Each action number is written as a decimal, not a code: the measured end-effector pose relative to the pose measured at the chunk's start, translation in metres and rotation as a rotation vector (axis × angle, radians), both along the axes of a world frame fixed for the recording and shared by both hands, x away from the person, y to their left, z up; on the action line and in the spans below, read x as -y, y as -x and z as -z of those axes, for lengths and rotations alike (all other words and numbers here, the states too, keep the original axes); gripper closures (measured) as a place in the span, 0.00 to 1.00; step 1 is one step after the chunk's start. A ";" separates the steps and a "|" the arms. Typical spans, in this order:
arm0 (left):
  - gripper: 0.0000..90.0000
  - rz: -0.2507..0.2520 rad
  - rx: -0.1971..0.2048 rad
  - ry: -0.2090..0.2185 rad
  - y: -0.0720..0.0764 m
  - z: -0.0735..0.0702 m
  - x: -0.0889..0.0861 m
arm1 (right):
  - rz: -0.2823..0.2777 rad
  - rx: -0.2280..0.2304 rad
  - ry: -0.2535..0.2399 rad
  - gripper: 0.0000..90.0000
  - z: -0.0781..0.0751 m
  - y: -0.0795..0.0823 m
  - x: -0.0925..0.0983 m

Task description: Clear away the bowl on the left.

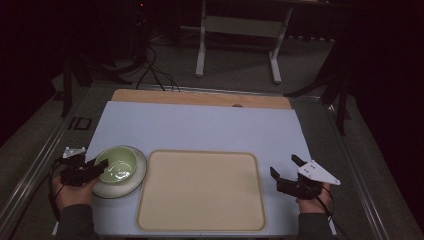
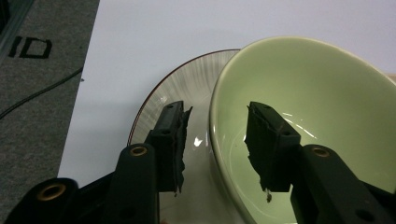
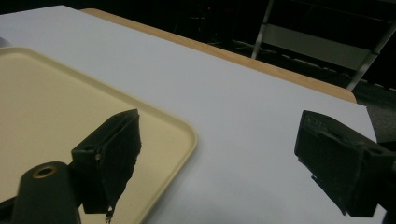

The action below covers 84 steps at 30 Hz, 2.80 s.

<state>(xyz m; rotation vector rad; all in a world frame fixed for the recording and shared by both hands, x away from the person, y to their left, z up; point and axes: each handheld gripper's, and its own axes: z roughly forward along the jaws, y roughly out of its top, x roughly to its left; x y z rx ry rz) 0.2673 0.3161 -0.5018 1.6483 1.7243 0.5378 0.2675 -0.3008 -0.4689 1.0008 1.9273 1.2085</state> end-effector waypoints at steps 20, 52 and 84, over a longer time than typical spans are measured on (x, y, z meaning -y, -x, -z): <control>0.75 0.012 -0.057 0.086 -0.005 0.007 -0.004 | -0.007 0.007 -0.001 0.15 -0.001 0.001 0.000; 0.90 0.017 -0.077 0.202 -0.001 0.008 -0.010 | -0.009 0.007 -0.007 0.15 -0.001 0.001 0.001; 0.90 0.027 0.041 0.262 0.008 -0.005 -0.010 | -0.008 0.014 -0.013 0.15 -0.002 0.002 0.002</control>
